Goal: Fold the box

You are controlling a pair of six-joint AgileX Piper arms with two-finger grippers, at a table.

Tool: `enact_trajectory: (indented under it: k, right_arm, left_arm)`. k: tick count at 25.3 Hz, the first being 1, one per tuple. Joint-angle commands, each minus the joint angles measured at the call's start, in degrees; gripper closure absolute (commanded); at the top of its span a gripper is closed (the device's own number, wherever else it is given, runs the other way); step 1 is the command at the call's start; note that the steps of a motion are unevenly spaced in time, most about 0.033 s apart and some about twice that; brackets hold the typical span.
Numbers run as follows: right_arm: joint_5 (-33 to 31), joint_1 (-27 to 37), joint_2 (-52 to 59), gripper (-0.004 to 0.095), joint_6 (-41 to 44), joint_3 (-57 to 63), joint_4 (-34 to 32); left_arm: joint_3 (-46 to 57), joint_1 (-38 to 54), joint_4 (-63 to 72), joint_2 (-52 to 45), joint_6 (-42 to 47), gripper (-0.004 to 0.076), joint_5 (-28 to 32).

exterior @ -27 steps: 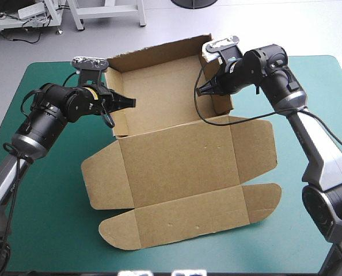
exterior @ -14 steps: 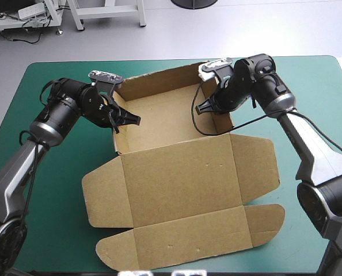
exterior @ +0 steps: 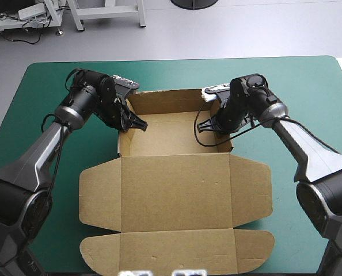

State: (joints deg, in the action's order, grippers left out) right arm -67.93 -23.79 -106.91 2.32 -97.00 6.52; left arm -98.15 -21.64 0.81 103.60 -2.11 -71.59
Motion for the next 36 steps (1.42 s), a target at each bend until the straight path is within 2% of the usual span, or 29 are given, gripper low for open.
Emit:
enact_trajectory:
  k: [1,6,15,23,25,27,33,36]
  right_arm:
    - [-1.01,-0.16,2.71,0.0932,-3.05,-1.01,0.53]
    - [-2.39,0.25,1.73,0.0932,-2.32,-0.91,-3.74]
    - [-3.69,0.38,-2.07,0.0932,-3.78,-0.79,-4.03]
    - [-3.69,0.46,-2.19,0.0914,-5.06,-0.79,-2.02]
    - [-3.69,0.46,-2.19,0.0856,-5.06,-0.79,-1.66]
    - [-3.69,0.46,-2.19,0.074,-5.92,-0.79,-0.19]
    - [-3.69,0.46,-2.09,0.0243,-6.99,-0.79,1.83]
    - [-3.69,0.46,-2.09,0.0174,-6.75,-0.79,1.83]
  left_arm:
    - [-2.08,-0.33,-0.37,-0.52,-3.63,0.0729,-1.79]
    - [-2.08,-0.33,-0.37,0.27,-3.76,0.0729,-0.52]
    - [-2.08,-0.43,5.58,5.36,-3.66,0.0729,-1.83]
    - [-2.08,-0.32,6.39,5.46,-3.76,0.0725,-1.83]
    - [-2.08,-0.32,7.44,5.35,-3.41,0.0697,-1.83]
    - [-2.08,-0.32,8.3,5.25,-3.84,0.064,-1.83]
    - [-2.08,-0.32,11.08,3.95,-3.84,0.0427,-1.83]
    - [-2.08,-0.32,11.08,3.2,-3.71,0.0353,-1.83]
